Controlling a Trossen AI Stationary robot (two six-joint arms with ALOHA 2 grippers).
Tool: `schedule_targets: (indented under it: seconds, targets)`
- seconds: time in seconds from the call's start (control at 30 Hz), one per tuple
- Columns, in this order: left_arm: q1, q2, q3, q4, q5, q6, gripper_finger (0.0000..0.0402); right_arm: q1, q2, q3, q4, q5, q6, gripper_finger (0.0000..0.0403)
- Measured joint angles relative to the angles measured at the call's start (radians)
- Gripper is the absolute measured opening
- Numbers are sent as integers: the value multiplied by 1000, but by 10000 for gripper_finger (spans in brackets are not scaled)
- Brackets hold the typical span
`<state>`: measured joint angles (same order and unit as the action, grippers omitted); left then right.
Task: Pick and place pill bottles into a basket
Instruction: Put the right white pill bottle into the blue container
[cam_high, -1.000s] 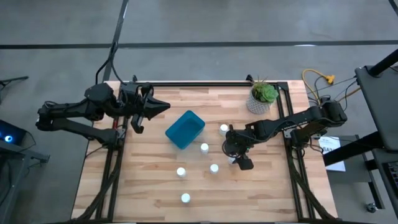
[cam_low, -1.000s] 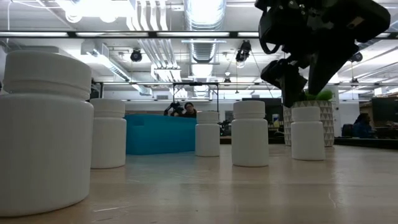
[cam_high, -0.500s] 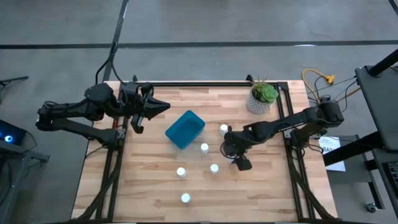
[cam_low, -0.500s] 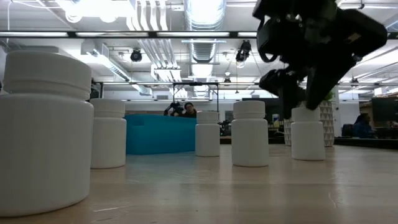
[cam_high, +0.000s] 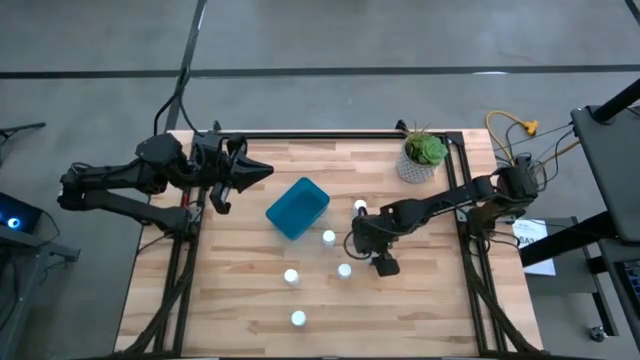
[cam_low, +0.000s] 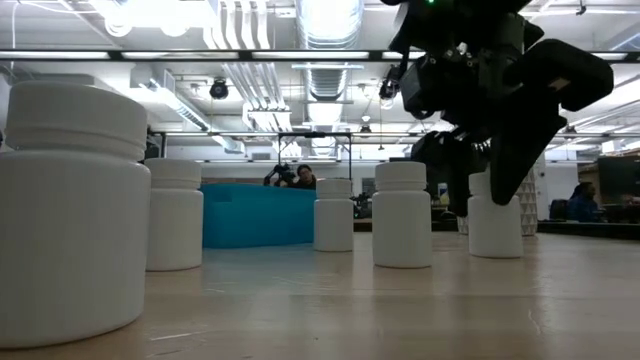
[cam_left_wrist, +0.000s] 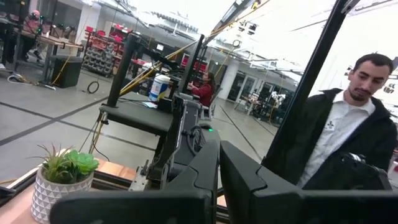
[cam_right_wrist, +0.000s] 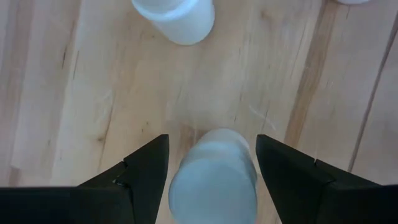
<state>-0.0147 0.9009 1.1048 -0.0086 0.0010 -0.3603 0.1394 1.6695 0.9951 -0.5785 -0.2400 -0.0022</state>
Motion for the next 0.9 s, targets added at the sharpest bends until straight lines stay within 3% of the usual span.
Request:
schedule_targets:
  seconds: [0.5,0.9]
  targets:
    - [0,0,0,0,0,0,0,0,-11,0,-28,3,-6,231]
    - [0,0,0,0,0,1,0,0,-11,0,-45,4,-9,188]
